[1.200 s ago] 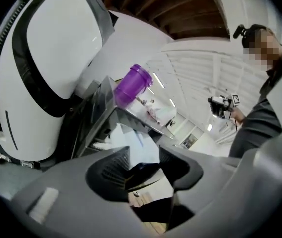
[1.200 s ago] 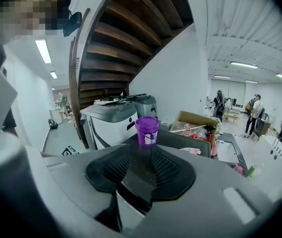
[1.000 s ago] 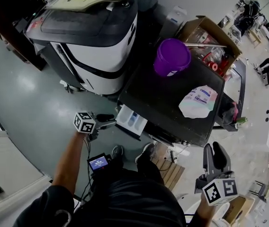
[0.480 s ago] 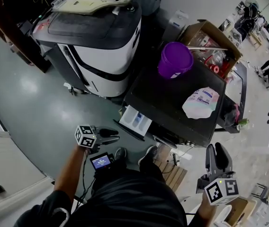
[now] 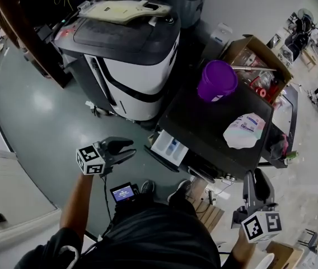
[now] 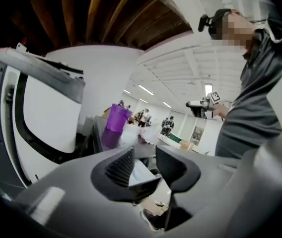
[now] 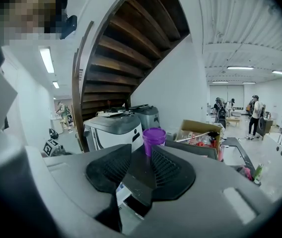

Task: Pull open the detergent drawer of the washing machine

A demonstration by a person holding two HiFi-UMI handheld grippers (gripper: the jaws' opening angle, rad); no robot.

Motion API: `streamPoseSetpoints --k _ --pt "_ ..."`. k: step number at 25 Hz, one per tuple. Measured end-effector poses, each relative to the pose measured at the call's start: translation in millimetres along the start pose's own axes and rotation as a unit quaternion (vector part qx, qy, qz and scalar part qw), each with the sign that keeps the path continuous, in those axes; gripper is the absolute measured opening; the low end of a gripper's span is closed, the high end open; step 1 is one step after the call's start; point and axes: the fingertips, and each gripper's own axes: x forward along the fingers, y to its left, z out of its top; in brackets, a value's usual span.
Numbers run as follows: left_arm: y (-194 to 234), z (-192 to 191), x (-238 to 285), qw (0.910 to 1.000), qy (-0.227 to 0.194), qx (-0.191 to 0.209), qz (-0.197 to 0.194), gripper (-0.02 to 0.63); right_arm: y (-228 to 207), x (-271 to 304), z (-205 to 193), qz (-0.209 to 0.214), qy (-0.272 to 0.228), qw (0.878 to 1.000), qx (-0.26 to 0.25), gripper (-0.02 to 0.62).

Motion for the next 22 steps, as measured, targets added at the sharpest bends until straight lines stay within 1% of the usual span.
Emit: streamPoseSetpoints --k 3,7,10,12,14,17,20,22 --pt "-2 45 -10 0.9987 -0.022 0.031 0.034 0.193 8 0 8 0.003 -0.009 1.0 -0.003 0.117" --pt "-13 104 -24 0.994 -0.051 0.065 0.072 0.193 17 -3 21 0.01 -0.035 0.999 -0.01 0.117" --pt "-31 151 -33 0.9898 -0.082 0.091 0.073 0.193 22 -8 31 0.01 -0.064 0.998 -0.012 0.116" --pt "-45 177 -38 0.9862 -0.095 0.115 0.072 0.193 24 -13 38 0.006 -0.087 0.996 -0.013 0.117" --pt "-57 198 -41 0.9819 -0.101 0.137 0.084 0.193 23 -18 44 -0.004 -0.103 0.995 -0.017 0.117" --pt "-70 225 -45 0.9745 -0.106 0.165 0.109 0.195 19 -26 47 -0.026 -0.108 0.993 -0.032 0.117" --pt "-85 243 -48 0.9635 -0.104 0.209 0.131 0.195 19 -31 45 -0.034 -0.104 0.993 -0.046 0.117" --pt "-95 250 -47 0.9568 -0.1 0.237 0.135 0.198 20 -35 43 -0.036 -0.104 0.993 -0.047 0.117"
